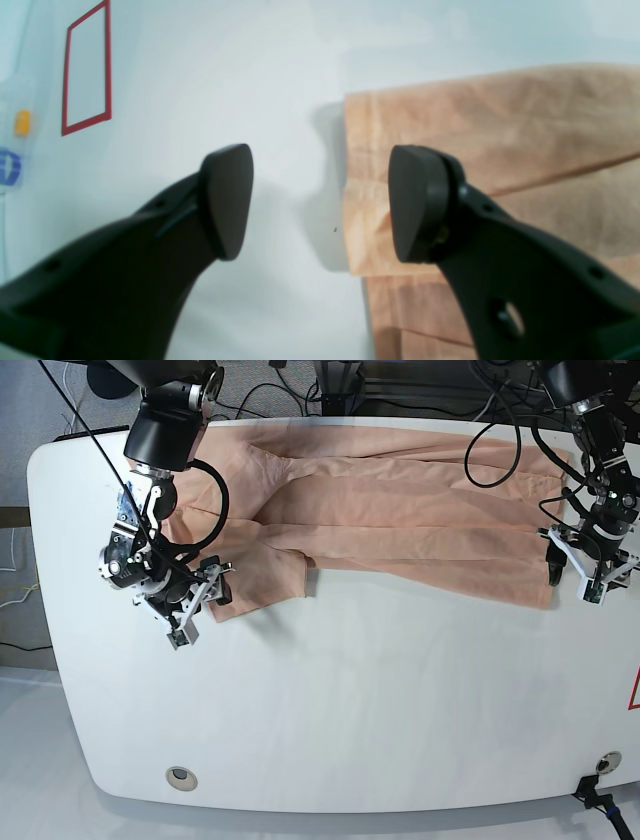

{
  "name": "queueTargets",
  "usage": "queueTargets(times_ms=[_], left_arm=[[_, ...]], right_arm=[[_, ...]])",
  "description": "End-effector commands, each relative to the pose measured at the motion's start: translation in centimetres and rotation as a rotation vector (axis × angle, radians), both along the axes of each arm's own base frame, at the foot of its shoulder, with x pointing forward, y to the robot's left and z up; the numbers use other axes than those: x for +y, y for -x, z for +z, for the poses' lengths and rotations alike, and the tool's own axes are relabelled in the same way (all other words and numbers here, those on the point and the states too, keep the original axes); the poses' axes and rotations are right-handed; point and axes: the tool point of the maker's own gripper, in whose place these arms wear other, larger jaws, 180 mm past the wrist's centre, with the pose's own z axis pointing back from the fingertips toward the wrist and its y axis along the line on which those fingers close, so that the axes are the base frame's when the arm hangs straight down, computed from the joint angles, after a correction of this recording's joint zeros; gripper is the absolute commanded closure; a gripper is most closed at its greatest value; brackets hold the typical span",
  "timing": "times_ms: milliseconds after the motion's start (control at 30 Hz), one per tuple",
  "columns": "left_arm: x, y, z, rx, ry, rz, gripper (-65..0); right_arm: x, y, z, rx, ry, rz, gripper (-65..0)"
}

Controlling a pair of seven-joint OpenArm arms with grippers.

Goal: Fold the T-shirt properly
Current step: 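Release the hem and move the right gripper to the folded sleeve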

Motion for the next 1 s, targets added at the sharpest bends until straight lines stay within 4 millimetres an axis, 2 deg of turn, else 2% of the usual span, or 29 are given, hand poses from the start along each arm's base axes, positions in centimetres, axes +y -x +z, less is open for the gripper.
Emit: queueTargets(times_ms=[0,67,200,300,533,800,867,967], left_arm=[[0.3,-0.8,1.5,-0.048,-0.009,-0.005,-38.9],[0.3,-0.8,1.5,-0.048,-0.009,-0.005,-38.9],[0.2,-0.8,1.5,-0.049,-0.01,-0.007,-38.9],[0.3,-0.8,1.5,-0.047,-0.009,-0.006,-38.9],[0.2,-0.8,1.4,-0.045,-0.008,-0.009,-38.9],[0.2,-0.8,1.4,-0.045,-0.008,-0.009,-38.9],[0.2,-0.8,1.4,-0.045,-0.008,-0.009,-38.9],[0.2,-0.8,1.4,-0.045,-0.008,-0.009,-38.9]], right_arm=[[0.2,-1.5,0.8,-0.055,-0.04,-0.005,-34.3],[0.4,-1.7,0.7,-0.064,-0.057,-0.008,-34.3],[0.8,-1.1,-1.0,-0.015,-0.083,-0.011,-34.3],[0.9,-1.0,-1.2,-0.009,-0.086,-0.011,-34.3],[3.5,-0.5,-1.6,0.021,-0.123,0.012,-34.3],[3.8,-0.3,-1.6,0.018,-0.124,0.014,-33.8],[3.8,-0.3,-1.6,0.018,-0.124,0.014,-28.3],[3.8,-0.3,-1.6,0.017,-0.124,0.014,-13.2]])
